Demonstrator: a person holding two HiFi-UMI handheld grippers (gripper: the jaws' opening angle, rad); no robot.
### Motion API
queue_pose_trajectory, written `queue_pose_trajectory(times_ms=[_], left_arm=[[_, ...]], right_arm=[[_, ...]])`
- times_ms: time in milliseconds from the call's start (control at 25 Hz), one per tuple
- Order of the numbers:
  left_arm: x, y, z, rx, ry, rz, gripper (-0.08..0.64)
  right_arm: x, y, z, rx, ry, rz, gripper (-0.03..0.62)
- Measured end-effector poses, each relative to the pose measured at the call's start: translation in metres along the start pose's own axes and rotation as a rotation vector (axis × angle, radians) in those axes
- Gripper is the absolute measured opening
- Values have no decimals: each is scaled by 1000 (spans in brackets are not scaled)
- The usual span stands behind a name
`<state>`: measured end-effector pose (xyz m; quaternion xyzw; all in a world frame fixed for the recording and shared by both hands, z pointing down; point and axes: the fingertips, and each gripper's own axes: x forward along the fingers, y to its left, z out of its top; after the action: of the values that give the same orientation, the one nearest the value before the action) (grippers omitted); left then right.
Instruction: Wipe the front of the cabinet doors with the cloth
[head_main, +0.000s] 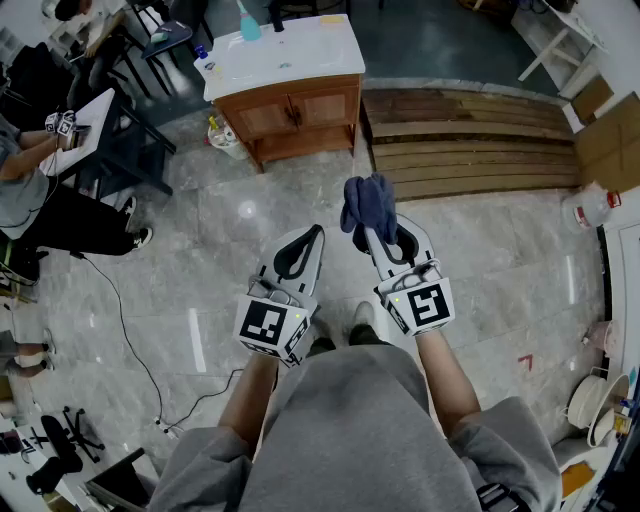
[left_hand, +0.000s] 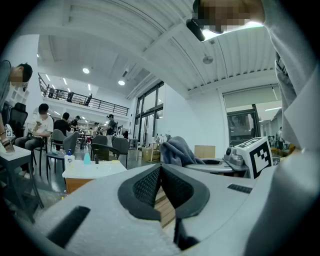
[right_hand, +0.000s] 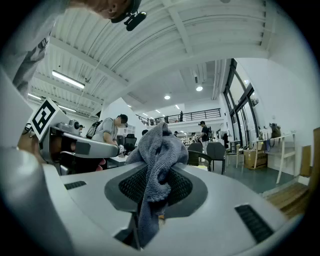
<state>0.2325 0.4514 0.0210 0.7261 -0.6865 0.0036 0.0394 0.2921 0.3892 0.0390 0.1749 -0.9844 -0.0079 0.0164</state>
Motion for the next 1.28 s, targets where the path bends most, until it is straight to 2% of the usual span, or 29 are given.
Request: queue_pose_trajectory(times_ms=[280, 800, 1080, 1280], left_arm=[[-29, 17, -9, -47, 13, 33, 9], [-79, 56, -22, -76, 35, -11, 9], [-71, 78, -30, -97, 47, -21, 9], [-36, 86, -40, -104, 67, -48, 9]], right_arm=[[1, 41, 2, -17, -3, 24, 80], [18, 95, 1, -76, 31, -30, 83], [28, 89, -5, -1, 37, -71, 83], [44, 57, -15, 53, 36, -107, 83]])
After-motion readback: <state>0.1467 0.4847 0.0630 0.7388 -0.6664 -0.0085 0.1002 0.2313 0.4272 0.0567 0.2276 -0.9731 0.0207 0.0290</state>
